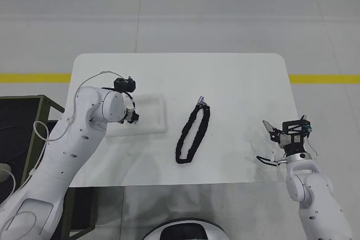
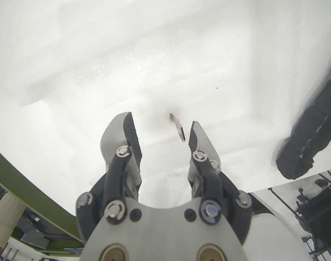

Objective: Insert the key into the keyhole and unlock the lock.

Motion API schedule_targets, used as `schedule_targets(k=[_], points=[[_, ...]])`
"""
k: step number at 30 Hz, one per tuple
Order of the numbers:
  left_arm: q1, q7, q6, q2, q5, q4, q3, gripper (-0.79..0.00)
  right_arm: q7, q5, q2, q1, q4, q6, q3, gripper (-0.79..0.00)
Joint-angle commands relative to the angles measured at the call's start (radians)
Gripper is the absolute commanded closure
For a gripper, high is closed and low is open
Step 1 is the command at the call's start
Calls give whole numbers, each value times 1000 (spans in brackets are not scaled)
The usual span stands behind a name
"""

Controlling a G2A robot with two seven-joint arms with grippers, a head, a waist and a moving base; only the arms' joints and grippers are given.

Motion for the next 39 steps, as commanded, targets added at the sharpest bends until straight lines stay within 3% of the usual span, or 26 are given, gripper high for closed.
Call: schedule_targets(k=[1, 9, 14, 26, 29, 31, 39], points=[[-9, 0, 0, 5, -11, 4, 5, -360, 0, 0, 0, 0, 0, 0, 0, -785], [-26, 0, 0, 4, -68, 59, 3, -311, 0, 0, 0, 0, 0, 0, 0, -785], [-32, 11, 12, -7, -84, 85, 1, -222, 0, 0, 0, 0, 0, 0, 0, -785], [-73, 40, 40, -39, -107, 174, 12, -237, 0, 0, 0, 0, 0, 0, 0, -785], [-86, 36, 36, -48, -108, 196, 25, -151, 0, 0, 0, 0, 0, 0, 0, -785], [-91, 33, 33, -52, -102, 198, 30, 0, 0, 0, 0, 0, 0, 0, 0, -785], [-81, 0, 0, -47, -33, 124, -16, 0, 0, 0, 0, 0, 0, 0, 0, -785]])
